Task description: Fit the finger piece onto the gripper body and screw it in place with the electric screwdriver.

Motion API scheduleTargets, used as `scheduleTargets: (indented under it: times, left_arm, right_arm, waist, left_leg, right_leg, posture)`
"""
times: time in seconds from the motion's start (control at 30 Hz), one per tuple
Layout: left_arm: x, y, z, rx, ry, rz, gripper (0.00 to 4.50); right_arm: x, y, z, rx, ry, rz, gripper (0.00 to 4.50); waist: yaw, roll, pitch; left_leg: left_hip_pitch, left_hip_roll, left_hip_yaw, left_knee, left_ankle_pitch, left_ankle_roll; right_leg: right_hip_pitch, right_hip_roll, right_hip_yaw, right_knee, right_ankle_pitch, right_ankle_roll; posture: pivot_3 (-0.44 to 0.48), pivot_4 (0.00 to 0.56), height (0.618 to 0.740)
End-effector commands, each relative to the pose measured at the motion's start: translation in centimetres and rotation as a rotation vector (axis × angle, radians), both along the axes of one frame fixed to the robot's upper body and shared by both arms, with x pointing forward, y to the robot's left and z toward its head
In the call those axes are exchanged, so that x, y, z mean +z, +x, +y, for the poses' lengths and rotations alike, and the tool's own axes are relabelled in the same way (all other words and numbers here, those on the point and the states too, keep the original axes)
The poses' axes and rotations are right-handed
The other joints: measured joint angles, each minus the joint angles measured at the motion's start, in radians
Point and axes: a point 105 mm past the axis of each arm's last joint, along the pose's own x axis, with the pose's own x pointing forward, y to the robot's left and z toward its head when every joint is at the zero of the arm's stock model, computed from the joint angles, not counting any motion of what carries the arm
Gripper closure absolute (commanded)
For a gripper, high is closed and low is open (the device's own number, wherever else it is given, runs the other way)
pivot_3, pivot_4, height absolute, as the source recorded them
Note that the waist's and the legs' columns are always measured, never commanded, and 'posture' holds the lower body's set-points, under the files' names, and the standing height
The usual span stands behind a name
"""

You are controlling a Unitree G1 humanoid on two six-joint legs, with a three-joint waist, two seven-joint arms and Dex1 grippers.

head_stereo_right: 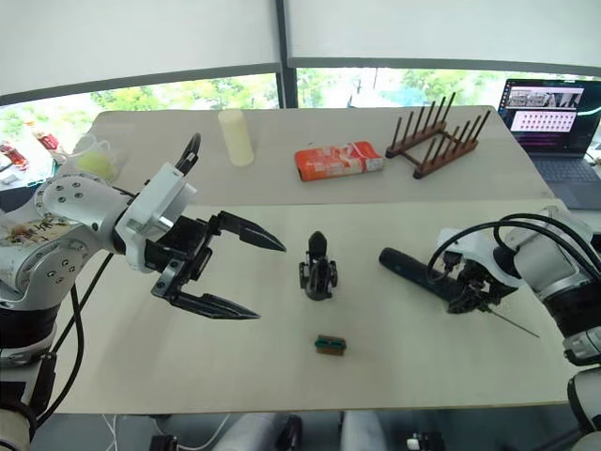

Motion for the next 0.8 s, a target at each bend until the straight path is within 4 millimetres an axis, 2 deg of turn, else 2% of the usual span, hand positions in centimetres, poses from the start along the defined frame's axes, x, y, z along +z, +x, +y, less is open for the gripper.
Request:
scheduleTargets:
  times: [0.03,0.07,0.27,0.4,0.53,0.57,0.6,0.67,0.8]
  left_arm:
    - [0.9,-0.3,-0.1,-0.006,-0.009,-0.044,0.00]
    - [0.9,-0.2,-0.1,-0.006,-0.008,-0.044,0.00]
    - [0.4,0.0,0.1,-0.001,0.003,-0.006,0.00]
    - [-0.7,-0.3,0.2,-0.023,-0.015,0.053,0.00]
    - [-2.3,-0.1,0.8,0.000,0.001,0.080,0.00]
    - [-3.2,-0.2,1.1,0.024,0.008,0.117,0.00]
    - [-3.9,-0.3,1.3,0.041,0.013,0.144,0.00]
    - [-5.2,-0.4,1.9,0.066,0.022,0.183,0.00]
    - [-7.0,-0.7,2.7,0.071,0.033,0.166,0.00]
  right_arm:
    - [-0.6,0.2,-0.1,-0.011,0.000,0.006,2.24]
    - [-0.6,0.2,-0.1,-0.010,0.001,0.005,2.54]
    - [0.6,0.3,0.7,0.083,0.072,-0.063,2.58]
    - [4.8,0.9,1.7,0.040,0.294,-0.270,2.58]
    - [8.6,-0.1,2.5,0.018,0.505,-0.462,2.58]
    - [11.4,-0.9,4.6,0.045,0.697,-0.616,2.58]
    - [13.3,-2.0,5.6,0.053,0.824,-0.716,2.58]
    - [14.2,-4.2,7.6,0.070,0.961,-0.824,2.58]
    - [14.3,-6.6,11.2,0.038,1.148,-0.894,2.58]
  waist:
    - [-0.001,-0.002,-0.001]
    - [-0.002,-0.003,-0.002]
    - [-0.003,-0.004,-0.002]
    - [-0.004,-0.002,-0.001]
    - [-0.003,-0.002,-0.001]
    - [-0.002,-0.002,-0.001]
    - [-0.004,-0.002,-0.001]
    - [-0.003,-0.001,-0.001]
    - [0.002,-0.001,-0.001]
  left_leg:
    - [0.000,0.000,0.000,0.000,0.000,0.000]
    - [0.000,0.000,0.000,0.000,0.000,0.000]
    - [0.000,0.000,0.000,0.001,0.000,0.000]
    - [0.000,0.000,0.000,0.000,0.000,0.000]
    - [-0.003,0.000,0.000,-0.001,0.001,-0.001]
    - [-0.003,0.001,0.000,-0.001,0.001,-0.002]
    - [-0.003,0.001,0.000,-0.003,0.001,-0.002]
    - [-0.002,0.003,-0.001,-0.003,0.002,-0.003]
    - [-0.001,0.004,-0.002,-0.003,0.002,-0.003]
  right_leg:
    - [0.000,0.000,0.000,0.000,0.000,0.000]
    - [0.000,0.000,0.000,0.000,0.000,0.000]
    - [0.000,0.000,0.000,0.000,0.000,0.000]
    - [-0.001,0.000,0.000,0.001,0.000,0.000]
    - [-0.006,0.000,0.001,0.002,0.000,-0.001]
    - [-0.006,0.000,0.000,0.002,0.000,-0.001]
    - [-0.006,0.001,0.001,0.002,0.000,-0.001]
    - [-0.005,0.003,0.004,0.002,0.001,-0.003]
    - [-0.005,0.004,0.007,0.003,0.001,-0.004]
  posture:
    - [0.000,0.150,0.740]
    - [0.000,0.150,0.740]
    - [0.000,0.150,0.740]
    - [0.000,0.150,0.740]
    - [0.000,0.150,0.740]
    - [0.000,0.150,0.740]
    - [0.000,0.150,0.740]
    - [0.000,0.150,0.740]
    - [0.000,0.150,0.740]
